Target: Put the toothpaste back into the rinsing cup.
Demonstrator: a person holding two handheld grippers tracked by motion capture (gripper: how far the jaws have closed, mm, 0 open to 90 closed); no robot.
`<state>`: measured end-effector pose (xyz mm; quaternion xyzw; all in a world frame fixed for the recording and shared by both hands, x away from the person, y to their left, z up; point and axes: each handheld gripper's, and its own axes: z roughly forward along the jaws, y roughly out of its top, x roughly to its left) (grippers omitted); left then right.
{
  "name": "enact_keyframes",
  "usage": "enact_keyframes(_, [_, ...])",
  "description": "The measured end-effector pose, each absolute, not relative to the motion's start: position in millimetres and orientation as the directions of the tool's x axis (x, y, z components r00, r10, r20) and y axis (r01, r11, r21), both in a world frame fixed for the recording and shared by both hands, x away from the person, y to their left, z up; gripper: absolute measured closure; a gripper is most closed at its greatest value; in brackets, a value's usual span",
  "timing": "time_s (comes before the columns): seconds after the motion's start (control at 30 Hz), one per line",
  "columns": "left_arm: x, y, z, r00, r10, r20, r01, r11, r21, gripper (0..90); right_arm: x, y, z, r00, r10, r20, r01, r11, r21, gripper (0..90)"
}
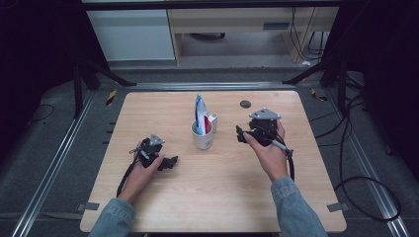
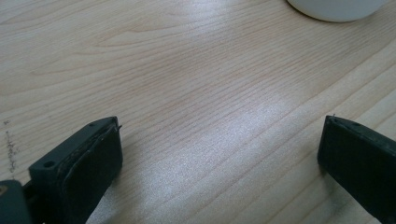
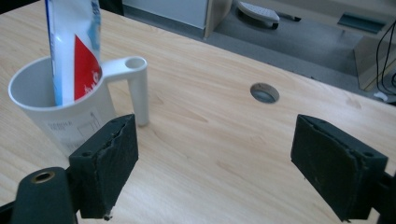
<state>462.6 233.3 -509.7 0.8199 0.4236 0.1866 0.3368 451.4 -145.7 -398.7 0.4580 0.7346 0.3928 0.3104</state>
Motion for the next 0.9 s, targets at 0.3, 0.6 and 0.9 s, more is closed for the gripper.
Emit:
enact_keyframes(0.3, [463,233,-510,0.572,0.82,0.021,0.569,-0.415,0.71,0.0,435,-178,-423,-0.406,0.908,-0.098,0.517,0.317,0.795,16.7])
enact_keyframes(0.6, [463,233,-510,0.572,0.82,0.021,0.569,-0.415,0.71,0.0,430,-207,-460,-0.387,0.92,-0.057,0.609,0.302,0.734,14.4])
enact_keyframes(0.9, [463,233,-510,0.572,0.82,0.021,0.569,-0.414,0.711,0.0,435,-237,-486,-0.3,0.954,-0.024,0.663,0.226,0.713,13.1])
